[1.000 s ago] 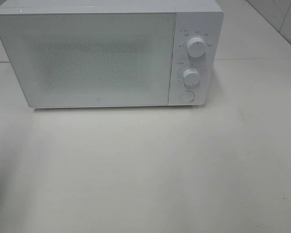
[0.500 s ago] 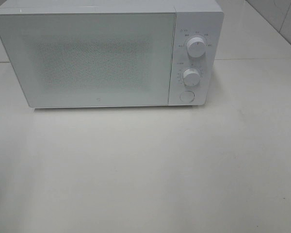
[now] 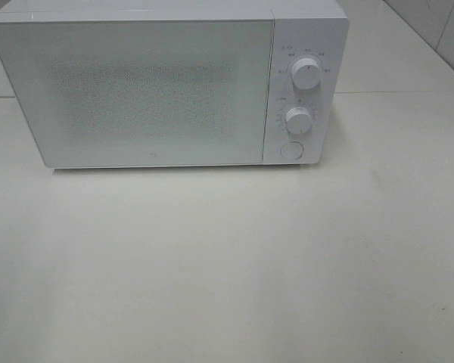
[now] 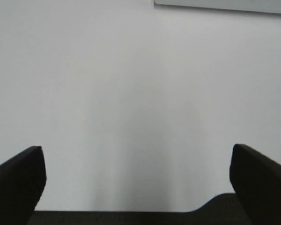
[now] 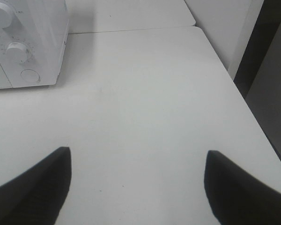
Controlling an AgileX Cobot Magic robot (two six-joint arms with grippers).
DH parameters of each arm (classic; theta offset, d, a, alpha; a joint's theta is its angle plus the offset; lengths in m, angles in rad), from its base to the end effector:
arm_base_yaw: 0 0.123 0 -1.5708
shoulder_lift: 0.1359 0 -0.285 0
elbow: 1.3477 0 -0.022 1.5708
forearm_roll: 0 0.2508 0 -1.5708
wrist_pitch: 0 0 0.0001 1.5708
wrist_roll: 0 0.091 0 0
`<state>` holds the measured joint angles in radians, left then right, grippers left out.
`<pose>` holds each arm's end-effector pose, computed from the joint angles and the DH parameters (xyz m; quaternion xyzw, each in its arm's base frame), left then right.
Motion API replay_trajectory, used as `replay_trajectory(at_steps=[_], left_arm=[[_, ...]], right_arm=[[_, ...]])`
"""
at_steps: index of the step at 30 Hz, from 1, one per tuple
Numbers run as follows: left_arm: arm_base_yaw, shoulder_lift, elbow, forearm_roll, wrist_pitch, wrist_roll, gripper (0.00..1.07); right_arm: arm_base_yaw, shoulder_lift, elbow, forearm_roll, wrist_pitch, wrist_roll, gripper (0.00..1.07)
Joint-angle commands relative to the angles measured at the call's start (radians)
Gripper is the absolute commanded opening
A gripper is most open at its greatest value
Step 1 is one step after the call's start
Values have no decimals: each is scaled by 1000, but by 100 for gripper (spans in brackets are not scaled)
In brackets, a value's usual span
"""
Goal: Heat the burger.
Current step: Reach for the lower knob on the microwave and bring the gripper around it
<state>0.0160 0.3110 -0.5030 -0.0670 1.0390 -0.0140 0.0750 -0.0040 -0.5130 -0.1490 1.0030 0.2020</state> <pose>0.0439 -0.0046 0.2739 -0.0180 0.9182 -0.0328 0.3943 -0.0044 -0.0118 0.2863 0.0541 0.8291 0.0024 0.5565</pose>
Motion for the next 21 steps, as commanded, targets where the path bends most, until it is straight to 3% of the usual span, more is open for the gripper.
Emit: replay_trajectory(at_steps=[1, 11, 21], left_arm=[[2, -100, 3, -40, -8, -1, 100], [2, -346, 3, -56, -12, 0, 100], [7, -340, 4, -60, -11, 1, 100]], right_arm=[[-7, -24, -1, -4, -4, -7, 76], [-7, -24, -1, -4, -4, -7, 76], [-7, -23, -1, -4, -4, -7, 76]])
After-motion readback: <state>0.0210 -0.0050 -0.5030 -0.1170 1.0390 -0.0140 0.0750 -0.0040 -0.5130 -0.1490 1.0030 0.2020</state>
